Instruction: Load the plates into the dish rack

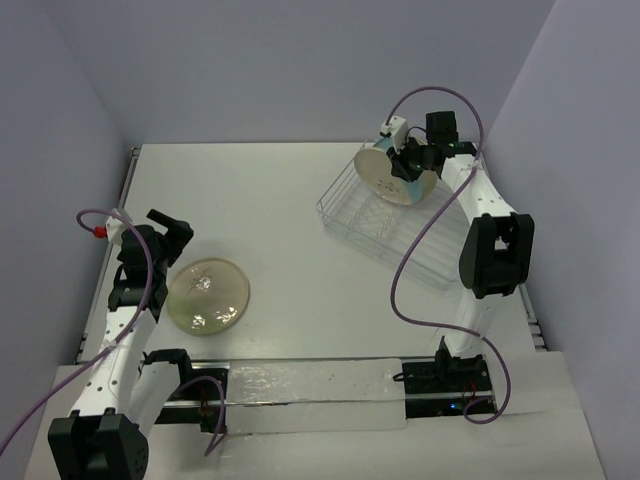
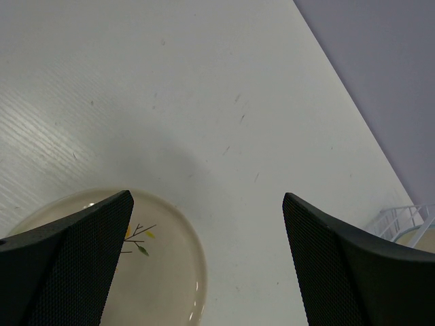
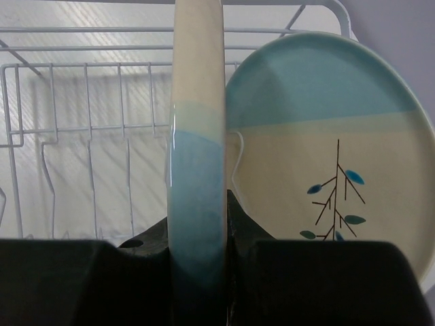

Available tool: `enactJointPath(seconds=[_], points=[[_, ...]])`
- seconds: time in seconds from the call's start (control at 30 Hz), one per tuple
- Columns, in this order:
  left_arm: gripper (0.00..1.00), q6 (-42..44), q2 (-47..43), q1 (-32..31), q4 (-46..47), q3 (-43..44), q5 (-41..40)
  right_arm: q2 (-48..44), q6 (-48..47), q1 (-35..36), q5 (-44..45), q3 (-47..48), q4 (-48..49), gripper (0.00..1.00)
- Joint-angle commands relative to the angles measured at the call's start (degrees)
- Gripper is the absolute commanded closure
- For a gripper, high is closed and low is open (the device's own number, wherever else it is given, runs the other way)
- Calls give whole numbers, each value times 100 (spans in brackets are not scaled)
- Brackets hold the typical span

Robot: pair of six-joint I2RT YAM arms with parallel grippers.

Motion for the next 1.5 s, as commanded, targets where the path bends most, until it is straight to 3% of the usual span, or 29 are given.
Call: enactJointPath(seconds=[0.0,0.33,0.5,0.57,0.7,1.17,1.3,1.4,1.47], points=[[1,-39,59,-23,151,58,148,72,-203,-78,23,-101,731,90],[1,-48,139,-27,90,97,133,151,-169,-75,194,-243,878,81],[1,-137,86,-27,-4,88,42,131,18,-70,370,-233,1039,45],[1,-161,42,-19,56,36,79,78,204,-78,558,-216,1247,38],[1,-93,42,-27,175,-8,190,11,474,-78,927,-233,1570,31],[1,-321,-133,-34,-138,-43,-2,-380,1298,-78,1591,291,1960,24],[1,-902,-28,-27,-811,119,-556,-592,1800,-78,1645,414,2008,23],[1,-1335,94,-27,-1461,312,-917,-763,2330,-64,1587,465,2037,17],[1,-1599,162,-27,-1835,382,-1165,-965,2696,-5,1486,408,2083,3]])
